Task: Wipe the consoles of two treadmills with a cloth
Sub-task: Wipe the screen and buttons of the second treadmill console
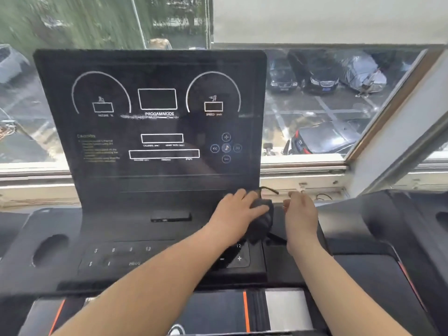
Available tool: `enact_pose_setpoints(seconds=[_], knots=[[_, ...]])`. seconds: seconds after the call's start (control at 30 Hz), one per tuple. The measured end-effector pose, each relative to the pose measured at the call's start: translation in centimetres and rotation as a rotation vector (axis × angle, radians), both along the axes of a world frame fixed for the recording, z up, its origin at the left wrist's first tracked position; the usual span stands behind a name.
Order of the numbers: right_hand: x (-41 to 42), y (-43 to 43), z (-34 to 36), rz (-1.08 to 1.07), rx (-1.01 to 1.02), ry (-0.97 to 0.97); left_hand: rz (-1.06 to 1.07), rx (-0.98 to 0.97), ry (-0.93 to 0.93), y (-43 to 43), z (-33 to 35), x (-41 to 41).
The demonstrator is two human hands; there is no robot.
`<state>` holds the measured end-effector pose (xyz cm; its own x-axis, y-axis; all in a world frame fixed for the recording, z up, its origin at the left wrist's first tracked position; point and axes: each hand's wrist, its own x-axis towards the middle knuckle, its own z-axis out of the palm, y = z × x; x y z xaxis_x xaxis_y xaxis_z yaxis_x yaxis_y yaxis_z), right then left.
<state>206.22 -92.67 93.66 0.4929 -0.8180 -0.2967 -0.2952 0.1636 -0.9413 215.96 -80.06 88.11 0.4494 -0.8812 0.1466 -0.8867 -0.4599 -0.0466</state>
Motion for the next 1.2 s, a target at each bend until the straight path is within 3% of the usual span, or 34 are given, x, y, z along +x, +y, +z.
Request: enact_pose_setpoints(seconds=[0.23,0.47,0.57,0.67,0.73,0.9,1.03,1.2], knots=[[-4.0,4.4,-1.9,0.131,0.010,0.068,0.335,-0.041,0.523,6.3,-1.4,-6.1],[-8.2,9.2,-2.7,0.003,0.033,0.020,0.176,0.053,0.783,11.7,-0.2,-13.0],[-9.8,12.2,-2.9,-0.042,0.055,0.013,0.256,-0.205,1.053,16.2,0.2,-14.3],[-10.5,16.5,-2.9,-0.005,0.090,0.031,0.474,-0.603,1.560,21.3,1.5,-13.8],[-10.6,19.9,-2.9,0.059,0.135,0.056,0.578,-0.758,1.815,24.5,2.3,-13.2],[-12.6,27.2,-3.0,0.220,0.262,0.109,0.691,-0.819,1.962,29.0,3.1,-14.1],[-16.4,28.3,-3.0,0.318,0.366,0.089,0.596,-0.781,2.101,29.0,3.9,-17.2],[-24.3,28.2,-3.6,0.256,0.477,0.073,0.482,-0.547,2.212,27.8,3.9,-22.9]])
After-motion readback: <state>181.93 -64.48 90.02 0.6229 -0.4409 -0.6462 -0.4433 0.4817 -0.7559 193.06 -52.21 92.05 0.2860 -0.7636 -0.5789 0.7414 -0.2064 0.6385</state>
